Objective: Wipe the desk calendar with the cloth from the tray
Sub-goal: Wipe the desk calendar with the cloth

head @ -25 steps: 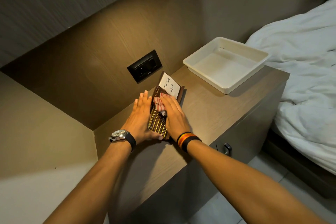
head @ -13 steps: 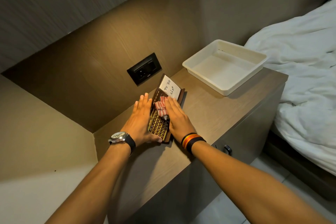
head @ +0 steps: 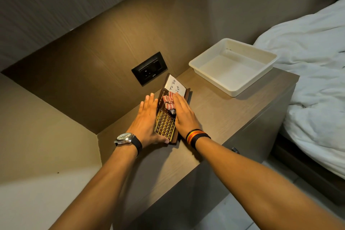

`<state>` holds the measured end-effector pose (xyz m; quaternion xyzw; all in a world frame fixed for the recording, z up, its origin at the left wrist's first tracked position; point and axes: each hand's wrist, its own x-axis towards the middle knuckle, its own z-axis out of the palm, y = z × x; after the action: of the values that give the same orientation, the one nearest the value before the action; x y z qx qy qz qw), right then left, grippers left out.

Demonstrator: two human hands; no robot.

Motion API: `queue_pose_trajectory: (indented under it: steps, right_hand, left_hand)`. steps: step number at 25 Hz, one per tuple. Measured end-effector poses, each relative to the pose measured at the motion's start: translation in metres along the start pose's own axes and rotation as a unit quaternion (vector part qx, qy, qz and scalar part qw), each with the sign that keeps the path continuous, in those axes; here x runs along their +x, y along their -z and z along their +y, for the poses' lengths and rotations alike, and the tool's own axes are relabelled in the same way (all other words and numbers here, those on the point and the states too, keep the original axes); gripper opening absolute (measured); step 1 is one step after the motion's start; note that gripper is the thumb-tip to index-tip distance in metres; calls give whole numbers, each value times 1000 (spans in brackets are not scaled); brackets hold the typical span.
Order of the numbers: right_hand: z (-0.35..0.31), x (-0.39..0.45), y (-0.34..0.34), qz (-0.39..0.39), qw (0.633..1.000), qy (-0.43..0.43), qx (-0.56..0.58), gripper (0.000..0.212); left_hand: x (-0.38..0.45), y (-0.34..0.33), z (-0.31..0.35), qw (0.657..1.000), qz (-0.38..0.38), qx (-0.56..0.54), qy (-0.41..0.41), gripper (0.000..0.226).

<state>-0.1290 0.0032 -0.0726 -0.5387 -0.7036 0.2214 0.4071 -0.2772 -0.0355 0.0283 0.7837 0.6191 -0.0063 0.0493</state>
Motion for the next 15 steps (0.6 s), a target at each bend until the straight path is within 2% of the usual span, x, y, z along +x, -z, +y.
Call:
queue_pose_trajectory:
  steps: [3, 8, 12, 15]
  right_hand:
    - [-4, -27, -3, -16, 999, 34, 28, 84]
    - [-15, -1, -1, 25, 998, 32, 46, 78]
    - [-9, -30, 1, 1, 993, 109, 50, 80]
    - [1, -10, 6, 30, 996, 86, 25, 82]
  left_hand:
    - [-2, -1, 0, 1000, -3, -2, 1, 161]
    - [1, 2, 2, 1000, -1, 4, -9, 163]
    - [-1, -1, 0, 1000, 1, -16, -6, 162]
    - [1, -2, -1, 1000, 5, -6, -10, 161]
